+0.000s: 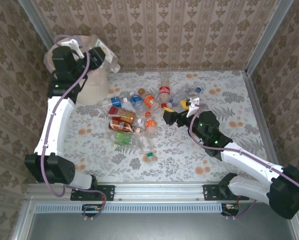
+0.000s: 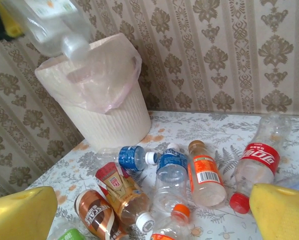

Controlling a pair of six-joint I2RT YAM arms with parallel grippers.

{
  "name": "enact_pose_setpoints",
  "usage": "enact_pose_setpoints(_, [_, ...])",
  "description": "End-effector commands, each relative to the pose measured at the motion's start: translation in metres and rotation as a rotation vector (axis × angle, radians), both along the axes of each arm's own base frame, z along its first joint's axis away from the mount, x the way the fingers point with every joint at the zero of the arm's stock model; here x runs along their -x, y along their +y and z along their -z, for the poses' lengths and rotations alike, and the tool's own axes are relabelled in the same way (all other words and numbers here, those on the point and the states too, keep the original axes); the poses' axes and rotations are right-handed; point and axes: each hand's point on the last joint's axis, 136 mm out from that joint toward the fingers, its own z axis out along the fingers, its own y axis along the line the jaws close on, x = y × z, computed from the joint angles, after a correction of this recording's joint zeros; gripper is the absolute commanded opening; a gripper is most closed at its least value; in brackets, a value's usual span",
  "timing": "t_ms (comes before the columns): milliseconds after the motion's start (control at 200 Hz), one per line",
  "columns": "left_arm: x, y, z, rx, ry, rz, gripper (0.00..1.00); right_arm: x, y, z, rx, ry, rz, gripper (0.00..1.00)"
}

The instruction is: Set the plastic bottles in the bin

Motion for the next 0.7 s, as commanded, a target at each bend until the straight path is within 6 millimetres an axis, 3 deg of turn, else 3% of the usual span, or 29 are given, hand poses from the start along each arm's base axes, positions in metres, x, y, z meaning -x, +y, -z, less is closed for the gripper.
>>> enact_pose_setpoints(0, [-0.02,0.031,-0.02,0.004,-0.064,-0.074,0.54,0.002,-0.011,-0.004,0.012,-0.029,0.051,1.0])
enact_pose_setpoints(170, [-0.046,0.077,-0.03,0.036,-0.072,-0.18,0.55,0.006,-0.018,-0.005,0.016,-0.04,0.071,1.0])
enact_pose_setpoints(310, [-0.067,0.113,-0.024,0.105,-0.067,-0.294,0.56,0.008,-0.024,-0.004,0.012,-0.042,0.091,1.0])
enact_pose_setpoints(515, [-0.1,0.168,0.004,0.214,-0.039,-0.49,0.56,0.016,-0.029,-0.003,0.002,-0.018,0.089,1.0])
enact_pose_setpoints(695, [-0.122,0.193,0.039,0.34,0.022,-0.564,0.56,0.024,-0.038,0.004,0.026,0.02,0.104,1.0])
